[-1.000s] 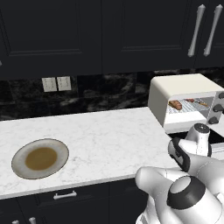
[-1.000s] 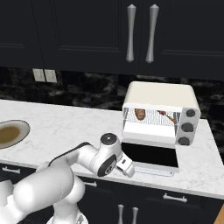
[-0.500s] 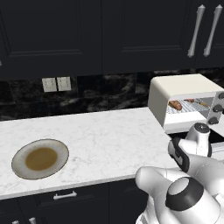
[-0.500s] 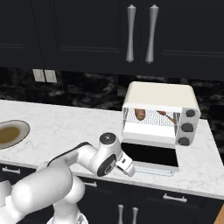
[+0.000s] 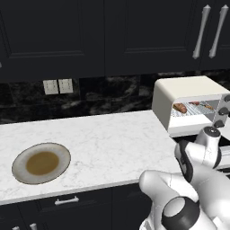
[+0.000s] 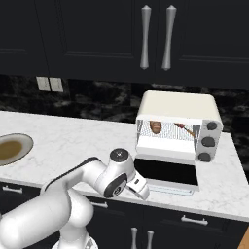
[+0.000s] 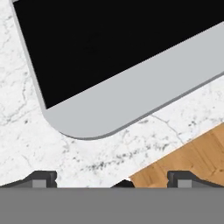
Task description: Pick up the kebab skewer and baguette bread, and place them inside the toaster oven. Close the toaster oven door and start by setting the timer.
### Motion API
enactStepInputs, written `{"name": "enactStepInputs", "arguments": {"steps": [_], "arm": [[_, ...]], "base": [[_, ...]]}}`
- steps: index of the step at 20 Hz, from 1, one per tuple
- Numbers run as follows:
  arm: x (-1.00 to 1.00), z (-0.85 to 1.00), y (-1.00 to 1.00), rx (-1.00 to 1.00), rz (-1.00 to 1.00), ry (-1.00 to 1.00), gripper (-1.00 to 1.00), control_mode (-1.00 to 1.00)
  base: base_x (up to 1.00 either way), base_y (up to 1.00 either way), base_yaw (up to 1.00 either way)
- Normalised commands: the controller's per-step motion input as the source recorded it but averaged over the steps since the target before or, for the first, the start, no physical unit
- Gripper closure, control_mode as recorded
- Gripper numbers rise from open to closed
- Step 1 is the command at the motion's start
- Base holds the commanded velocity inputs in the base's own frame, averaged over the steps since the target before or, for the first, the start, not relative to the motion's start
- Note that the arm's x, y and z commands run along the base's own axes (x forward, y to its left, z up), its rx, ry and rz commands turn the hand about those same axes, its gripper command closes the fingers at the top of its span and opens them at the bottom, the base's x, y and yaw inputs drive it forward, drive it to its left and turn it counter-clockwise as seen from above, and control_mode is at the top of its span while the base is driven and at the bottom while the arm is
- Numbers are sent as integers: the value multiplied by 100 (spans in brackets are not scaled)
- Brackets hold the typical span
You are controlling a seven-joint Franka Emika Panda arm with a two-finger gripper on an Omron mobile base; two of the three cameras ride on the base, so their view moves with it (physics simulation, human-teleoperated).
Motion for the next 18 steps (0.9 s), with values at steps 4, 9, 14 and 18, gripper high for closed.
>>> {"name": "enactStepInputs", "arguments": {"steps": [4, 9, 14, 18], "arm": [[0, -30, 24, 0, 0, -1, -100, -100], [2, -40, 27, 0, 0, 0, -100, -100], [2, -35, 29, 0, 0, -2, -100, -100], [30, -31, 26, 0, 0, -5, -100, -100]], "base": [[0, 0, 0], [0, 0, 0], [0, 0, 0], [0, 0, 0]]}}
